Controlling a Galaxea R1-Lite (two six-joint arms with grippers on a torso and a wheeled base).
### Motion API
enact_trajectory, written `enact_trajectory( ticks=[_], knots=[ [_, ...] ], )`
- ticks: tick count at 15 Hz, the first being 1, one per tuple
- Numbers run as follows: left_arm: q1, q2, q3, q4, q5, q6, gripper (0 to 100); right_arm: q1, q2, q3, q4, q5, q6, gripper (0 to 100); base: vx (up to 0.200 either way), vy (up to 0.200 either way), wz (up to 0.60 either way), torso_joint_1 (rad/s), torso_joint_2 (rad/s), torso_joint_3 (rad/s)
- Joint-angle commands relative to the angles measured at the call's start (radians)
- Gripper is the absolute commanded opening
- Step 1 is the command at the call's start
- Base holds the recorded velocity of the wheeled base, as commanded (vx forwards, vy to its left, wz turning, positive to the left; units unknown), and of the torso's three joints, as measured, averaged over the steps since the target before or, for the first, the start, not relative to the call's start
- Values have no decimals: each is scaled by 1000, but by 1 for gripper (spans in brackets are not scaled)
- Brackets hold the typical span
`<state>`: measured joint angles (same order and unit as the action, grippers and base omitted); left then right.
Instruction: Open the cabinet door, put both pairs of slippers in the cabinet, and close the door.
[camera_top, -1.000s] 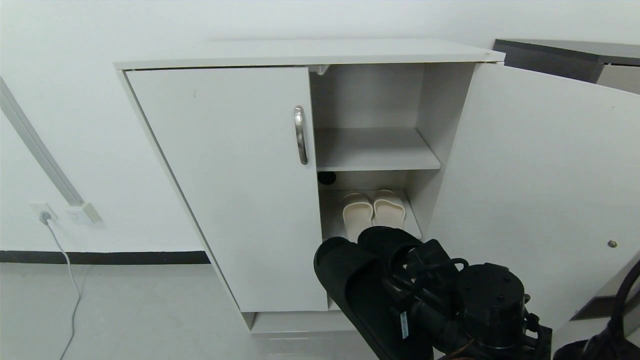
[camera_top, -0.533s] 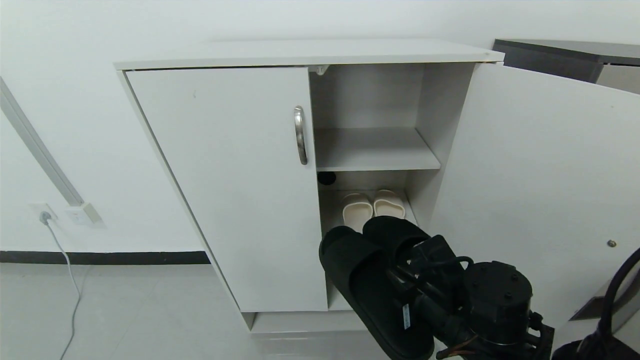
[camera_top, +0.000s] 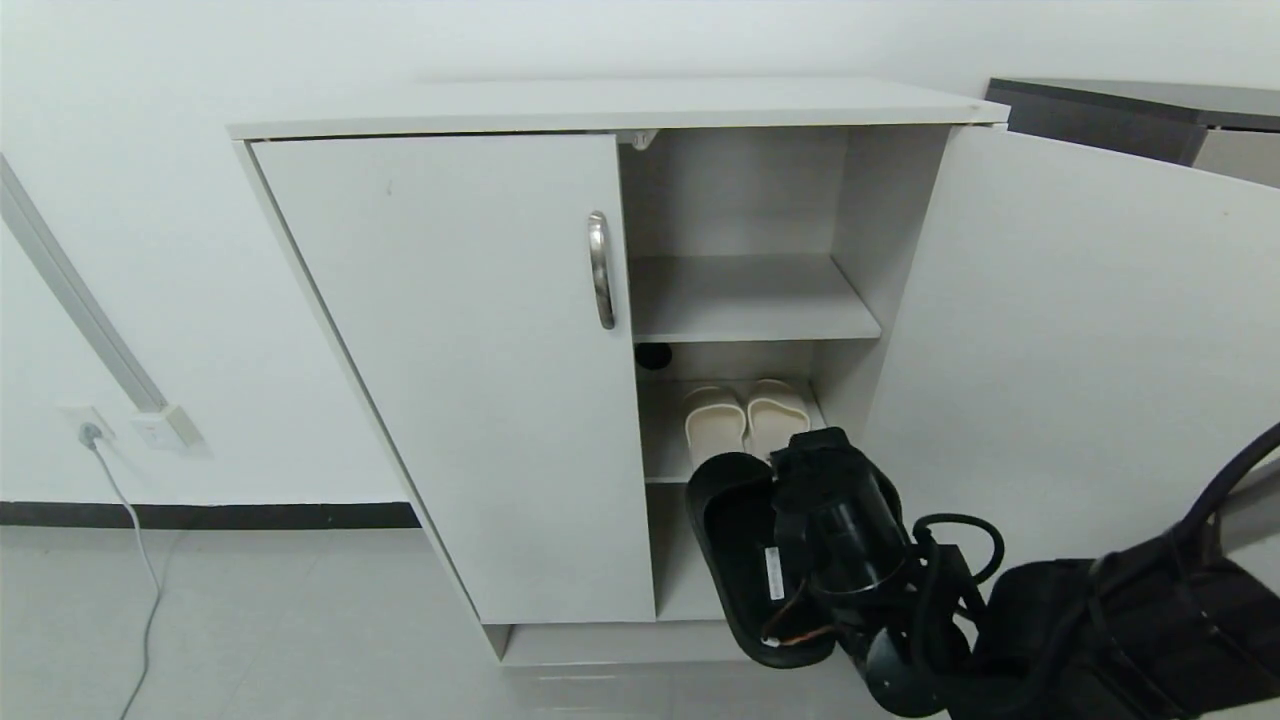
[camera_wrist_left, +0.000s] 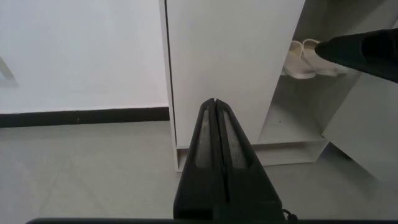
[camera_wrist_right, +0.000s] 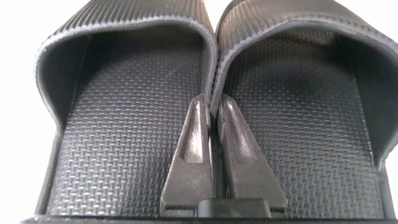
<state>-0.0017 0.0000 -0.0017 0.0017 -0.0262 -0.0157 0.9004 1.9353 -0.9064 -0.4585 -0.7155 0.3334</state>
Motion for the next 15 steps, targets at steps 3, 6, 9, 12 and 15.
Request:
enact_trajectory(
  ticks=[3,6,9,12,15],
  knots=[
    [0,0,0,0,-1,0,0,3,31,-266,176,-142,96,0,0,0,0,0,0,0],
    [0,0,0,0,-3,2,0,6,-12,-325,152,-154,-10,0,0,0,0,0,0,0],
    [0,0,0,0,-1,2,0,6,-42,-342,89,-156,-86,0,0,0,0,0,0,0],
    [0,2,0,0,-3,2,0,6,-47,-339,60,-156,-100,0,0,0,0,0,0,0],
    [0,0,0,0,3,5,0,6,-45,-335,60,-156,-97,0,0,0,0,0,0,0]
  ],
)
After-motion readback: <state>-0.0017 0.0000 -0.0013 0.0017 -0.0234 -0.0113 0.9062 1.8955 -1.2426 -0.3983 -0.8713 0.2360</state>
